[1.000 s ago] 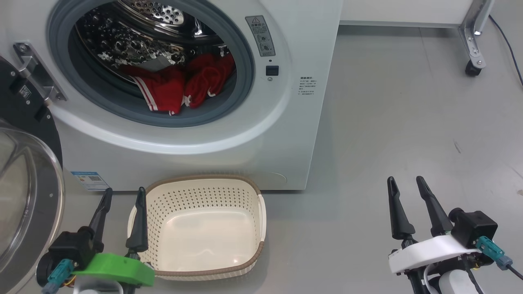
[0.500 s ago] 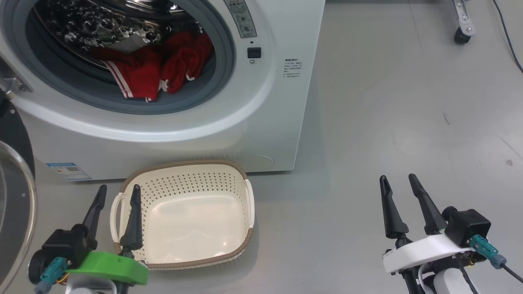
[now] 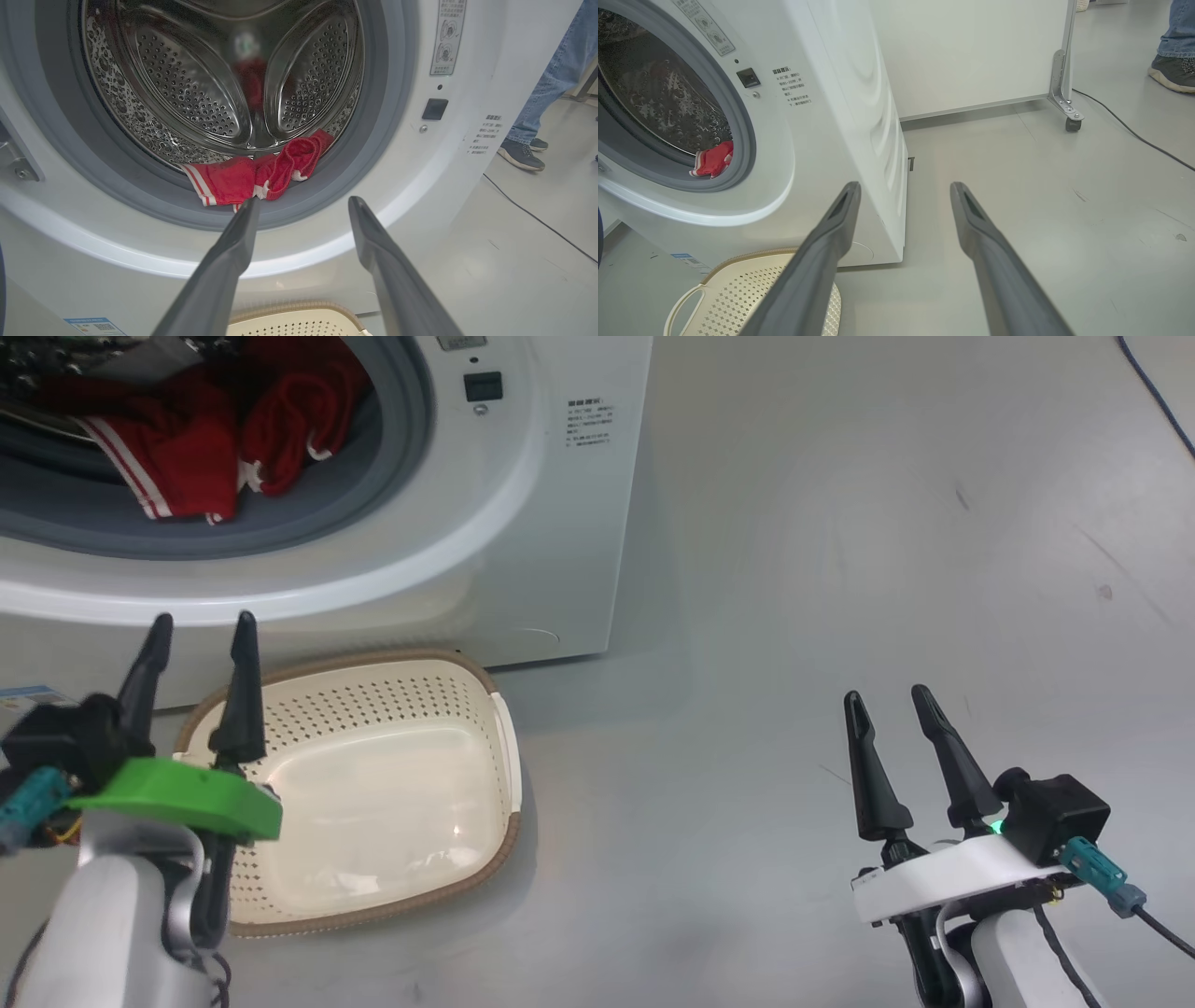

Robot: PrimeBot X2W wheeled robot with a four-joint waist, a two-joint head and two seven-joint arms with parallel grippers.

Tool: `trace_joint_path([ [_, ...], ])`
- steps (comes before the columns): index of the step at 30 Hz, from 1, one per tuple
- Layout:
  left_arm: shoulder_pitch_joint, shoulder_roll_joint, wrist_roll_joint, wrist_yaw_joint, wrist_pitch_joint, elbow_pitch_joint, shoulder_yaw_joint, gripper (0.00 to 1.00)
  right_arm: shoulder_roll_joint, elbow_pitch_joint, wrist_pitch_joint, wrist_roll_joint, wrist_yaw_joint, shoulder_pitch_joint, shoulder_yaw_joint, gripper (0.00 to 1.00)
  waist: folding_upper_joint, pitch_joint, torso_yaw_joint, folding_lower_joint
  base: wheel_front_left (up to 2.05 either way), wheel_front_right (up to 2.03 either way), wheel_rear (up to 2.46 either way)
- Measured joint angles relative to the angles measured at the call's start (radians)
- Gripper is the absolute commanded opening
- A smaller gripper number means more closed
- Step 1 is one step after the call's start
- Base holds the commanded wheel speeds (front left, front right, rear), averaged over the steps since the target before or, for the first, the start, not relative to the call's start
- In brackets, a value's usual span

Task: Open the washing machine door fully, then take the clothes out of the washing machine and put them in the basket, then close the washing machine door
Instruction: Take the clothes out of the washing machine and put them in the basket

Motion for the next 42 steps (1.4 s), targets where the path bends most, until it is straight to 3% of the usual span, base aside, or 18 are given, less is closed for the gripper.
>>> trace_joint_path([
  [7,-0.177,0.02,-0.065,0.016,0.113,0.055,0.051,1.0,0.008,-0.012,0.0,0.002,0.0,-0.048,0.027,1.0,0.0,0.078,-0.053,0.0,0.0,0.0,0.0],
  [12,-0.314,0.077,-0.074,0.044,0.199,0.109,0.083,1.0,0.01,-0.015,0.0,0.01,0.0,-0.075,0.033,1.0,0.0,0.141,-0.101,0.0,0.0,0.0,0.0],
  [22,-0.495,0.15,-0.052,0.057,0.318,0.214,0.082,1.0,0.015,-0.022,0.0,0.02,0.0,-0.116,0.038,1.0,0.0,0.237,-0.173,0.0,0.0,0.0,0.0],
  [30,-0.606,0.197,-0.026,0.077,0.37,0.305,0.081,1.0,0.02,-0.027,0.0,0.02,0.0,-0.139,0.04,1.0,0.0,0.302,-0.218,0.0001,0.0,0.0,0.0],
  [42,-0.703,0.218,0.021,0.086,0.388,0.428,0.052,1.0,0.026,-0.027,0.0,0.02,0.0,-0.166,0.041,1.0,0.0,0.353,-0.258,0.0001,0.0,0.0,0.0],
])
